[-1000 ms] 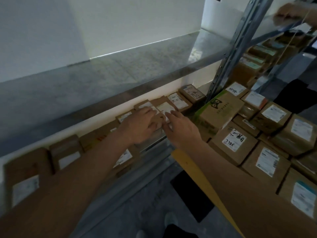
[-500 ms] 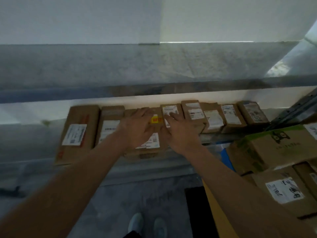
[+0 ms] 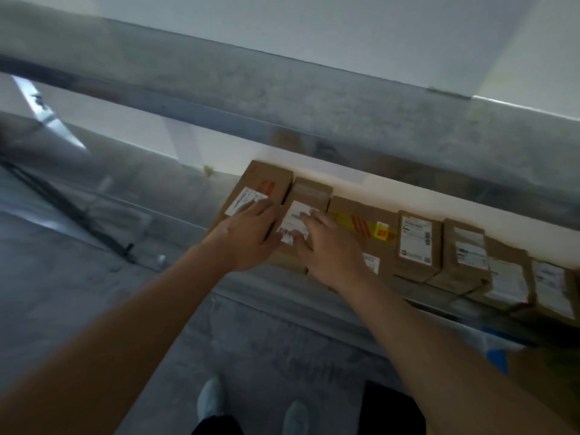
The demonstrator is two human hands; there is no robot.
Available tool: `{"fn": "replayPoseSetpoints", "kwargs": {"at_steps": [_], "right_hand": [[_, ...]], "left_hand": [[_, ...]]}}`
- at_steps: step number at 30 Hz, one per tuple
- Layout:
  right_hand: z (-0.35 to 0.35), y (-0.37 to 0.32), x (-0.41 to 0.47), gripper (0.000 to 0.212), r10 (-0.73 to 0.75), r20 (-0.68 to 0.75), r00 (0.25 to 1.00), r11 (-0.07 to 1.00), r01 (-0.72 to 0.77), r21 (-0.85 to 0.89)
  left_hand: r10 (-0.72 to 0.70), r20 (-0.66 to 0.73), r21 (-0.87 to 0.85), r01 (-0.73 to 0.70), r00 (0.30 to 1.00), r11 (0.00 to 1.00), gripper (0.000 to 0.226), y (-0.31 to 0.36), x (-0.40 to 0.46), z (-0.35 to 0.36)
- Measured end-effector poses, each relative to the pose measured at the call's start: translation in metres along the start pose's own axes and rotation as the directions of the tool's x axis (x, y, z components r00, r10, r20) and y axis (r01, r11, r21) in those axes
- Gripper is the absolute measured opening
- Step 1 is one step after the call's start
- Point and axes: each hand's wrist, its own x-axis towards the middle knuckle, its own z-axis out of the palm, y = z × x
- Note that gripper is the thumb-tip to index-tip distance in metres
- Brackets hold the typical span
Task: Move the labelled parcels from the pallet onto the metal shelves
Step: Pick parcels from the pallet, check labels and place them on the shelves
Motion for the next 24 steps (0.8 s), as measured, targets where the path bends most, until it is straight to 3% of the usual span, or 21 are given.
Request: {"fn": "replayPoseSetpoints", "kwargs": {"at_steps": [10, 19, 24], "right_hand": [[0.057, -0.059, 0.034, 0.058, 0.032, 0.12, 0.992, 0.994, -0.045, 0.104], [0.113, -0.105, 0.054, 0.055, 0.27, 0.08, 0.96, 0.956, -0.277, 0.1], [0.128, -0.122, 0.064, 0.048, 0.395, 0.011, 0.919, 0.912, -0.394, 0.114]], "left_hand": [[0.078, -0.067, -0.029, -0.081, 0.995, 0.996, 0.06, -0.094, -0.021, 0.011], [0.249, 0.062, -0.129, -0.239, 0.967, 0.962, 0.061, -0.182, -0.009, 0.034], [0.3, 0.04, -0.196, -0.287, 0.953, 0.938, 0.064, -0.205, 0.0, 0.043]]}}
